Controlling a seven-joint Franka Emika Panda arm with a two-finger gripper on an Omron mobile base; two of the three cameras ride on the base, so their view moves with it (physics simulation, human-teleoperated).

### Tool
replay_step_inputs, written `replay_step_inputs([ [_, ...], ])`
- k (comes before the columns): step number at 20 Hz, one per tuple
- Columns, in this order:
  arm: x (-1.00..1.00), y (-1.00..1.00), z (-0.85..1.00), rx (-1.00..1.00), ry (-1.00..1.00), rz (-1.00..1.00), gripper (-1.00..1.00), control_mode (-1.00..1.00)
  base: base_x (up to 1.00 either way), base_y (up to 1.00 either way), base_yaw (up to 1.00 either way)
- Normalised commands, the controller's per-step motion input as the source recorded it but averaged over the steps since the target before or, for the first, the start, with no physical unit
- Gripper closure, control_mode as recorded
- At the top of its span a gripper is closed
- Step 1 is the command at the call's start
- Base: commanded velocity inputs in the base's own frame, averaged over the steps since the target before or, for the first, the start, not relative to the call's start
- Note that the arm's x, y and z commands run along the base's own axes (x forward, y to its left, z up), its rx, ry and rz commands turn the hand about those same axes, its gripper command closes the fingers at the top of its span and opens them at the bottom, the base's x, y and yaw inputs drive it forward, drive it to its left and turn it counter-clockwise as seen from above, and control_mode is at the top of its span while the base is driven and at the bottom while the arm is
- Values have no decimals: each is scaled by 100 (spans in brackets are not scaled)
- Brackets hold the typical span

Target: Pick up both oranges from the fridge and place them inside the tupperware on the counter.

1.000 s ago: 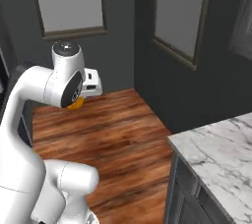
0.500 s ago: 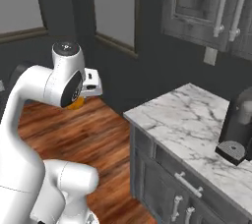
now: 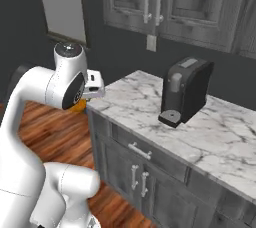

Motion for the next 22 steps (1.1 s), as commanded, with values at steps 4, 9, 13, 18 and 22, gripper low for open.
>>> replay_step_inputs([
  [4,0,0,0,0,0,0,100,100,-23,-81,-27],
  [9,0,0,0,0,0,0,100,100,-21,-86,-25],
  [13,0,0,0,0,0,0,100,100,-18,-86,-26],
  [18,0,0,0,0,0,0,100,100,-15,-80,-28],
  [22,0,0,0,0,0,0,100,100,-8,-85,-26],
])
